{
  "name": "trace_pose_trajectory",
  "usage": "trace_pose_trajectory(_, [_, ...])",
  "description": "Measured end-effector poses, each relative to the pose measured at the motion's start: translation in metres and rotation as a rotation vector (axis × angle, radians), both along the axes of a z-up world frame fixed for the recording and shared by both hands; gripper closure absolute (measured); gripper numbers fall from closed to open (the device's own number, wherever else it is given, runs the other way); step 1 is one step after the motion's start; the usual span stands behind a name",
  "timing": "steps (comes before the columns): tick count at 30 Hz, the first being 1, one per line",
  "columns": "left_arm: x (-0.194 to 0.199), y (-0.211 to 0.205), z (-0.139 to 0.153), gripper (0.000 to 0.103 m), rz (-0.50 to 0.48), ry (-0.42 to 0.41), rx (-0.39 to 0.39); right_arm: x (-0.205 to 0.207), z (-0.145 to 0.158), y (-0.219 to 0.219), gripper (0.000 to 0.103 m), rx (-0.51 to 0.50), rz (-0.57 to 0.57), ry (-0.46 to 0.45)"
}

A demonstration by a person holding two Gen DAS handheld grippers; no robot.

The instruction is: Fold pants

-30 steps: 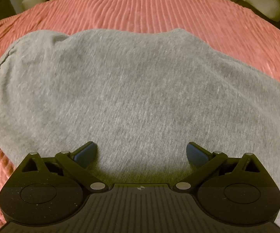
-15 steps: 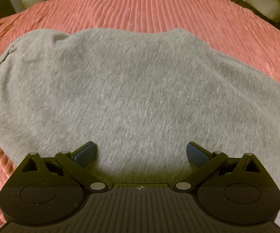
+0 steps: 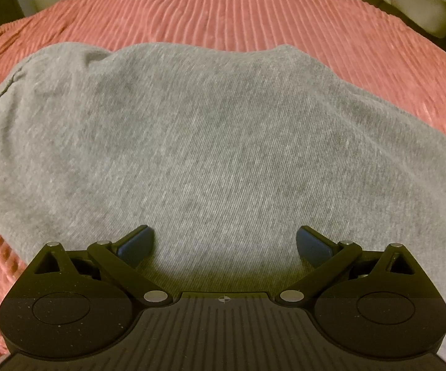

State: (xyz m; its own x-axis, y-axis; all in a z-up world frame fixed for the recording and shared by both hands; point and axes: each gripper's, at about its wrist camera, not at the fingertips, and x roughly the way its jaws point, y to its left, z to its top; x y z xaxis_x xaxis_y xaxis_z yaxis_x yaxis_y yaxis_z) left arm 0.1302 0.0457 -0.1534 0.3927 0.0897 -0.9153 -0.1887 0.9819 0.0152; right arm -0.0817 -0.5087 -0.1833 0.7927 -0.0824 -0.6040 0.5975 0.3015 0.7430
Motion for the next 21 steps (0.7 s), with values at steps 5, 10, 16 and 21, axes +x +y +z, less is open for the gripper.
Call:
trace_pose_trajectory(5, [-0.001, -0.001, 0.001, 0.001, 0.003, 0.000, -0.004, -0.001, 0.030, 0.011, 0.093, -0.070, 0.020, -0.128])
trace_pose_trajectory(10, [-0.003, -0.001, 0.002, 0.001, 0.004, 0.000, -0.016, 0.000, 0.035, 0.014, 0.093, -0.086, 0.024, -0.130])
trace_pose_trajectory(16, [-0.005, 0.002, 0.003, 0.001, 0.006, 0.003, -0.043, 0.002, 0.000, 0.001, 0.093, 0.065, -0.075, 0.020])
trace_pose_trajectory(21, [-0.009, 0.006, 0.005, 0.001, 0.017, -0.009, -0.074, 0.031, 0.061, 0.029, 0.093, -0.167, -0.025, 0.006])
